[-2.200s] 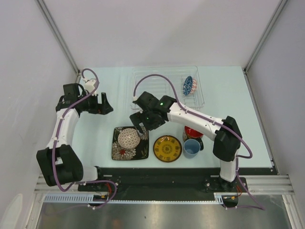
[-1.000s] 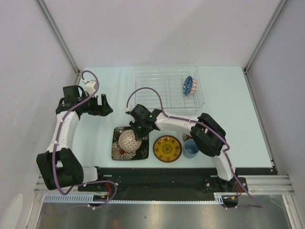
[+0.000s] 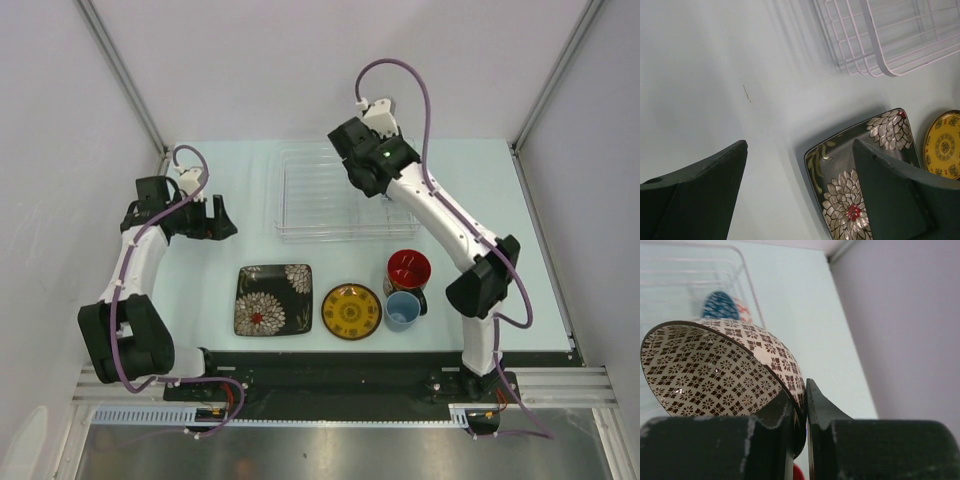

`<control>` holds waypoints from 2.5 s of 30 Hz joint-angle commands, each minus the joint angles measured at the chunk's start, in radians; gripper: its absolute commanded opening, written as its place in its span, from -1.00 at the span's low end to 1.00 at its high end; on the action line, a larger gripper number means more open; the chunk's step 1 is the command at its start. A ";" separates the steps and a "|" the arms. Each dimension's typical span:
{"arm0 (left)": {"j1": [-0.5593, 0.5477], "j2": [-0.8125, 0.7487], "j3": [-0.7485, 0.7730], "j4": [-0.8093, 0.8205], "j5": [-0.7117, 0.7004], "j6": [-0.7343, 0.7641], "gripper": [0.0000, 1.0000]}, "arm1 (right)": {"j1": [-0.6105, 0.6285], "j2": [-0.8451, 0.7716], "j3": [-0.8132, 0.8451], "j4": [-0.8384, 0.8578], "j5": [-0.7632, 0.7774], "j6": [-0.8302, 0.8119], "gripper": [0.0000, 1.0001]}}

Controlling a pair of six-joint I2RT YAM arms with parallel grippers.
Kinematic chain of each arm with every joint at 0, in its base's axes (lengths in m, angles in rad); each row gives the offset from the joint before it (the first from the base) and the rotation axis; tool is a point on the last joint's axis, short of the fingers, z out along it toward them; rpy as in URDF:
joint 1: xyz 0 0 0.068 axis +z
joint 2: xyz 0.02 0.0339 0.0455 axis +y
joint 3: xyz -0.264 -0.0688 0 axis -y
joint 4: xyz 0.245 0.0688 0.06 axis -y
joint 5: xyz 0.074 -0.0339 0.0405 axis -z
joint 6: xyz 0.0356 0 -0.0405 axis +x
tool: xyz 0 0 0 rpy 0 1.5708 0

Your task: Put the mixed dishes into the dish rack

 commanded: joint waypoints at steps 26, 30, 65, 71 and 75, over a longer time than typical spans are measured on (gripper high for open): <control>0.010 0.012 0.032 0.000 0.004 -0.011 0.82 | -0.108 0.175 -0.243 -0.105 0.189 0.186 -1.00; 0.010 0.009 0.030 -0.006 0.006 -0.004 0.82 | -0.112 0.230 -0.203 -0.110 0.189 0.188 -1.00; 0.010 -0.027 0.030 -0.032 0.011 0.013 0.83 | -0.071 0.154 -0.188 -0.159 0.036 0.205 0.61; 0.010 -0.023 0.046 -0.086 -0.006 0.083 0.82 | -0.002 -0.065 -0.211 -0.168 -0.155 0.216 0.62; 0.010 -0.066 0.012 -0.159 -0.031 0.237 0.81 | 0.026 -0.446 -0.512 0.190 -0.839 0.122 0.63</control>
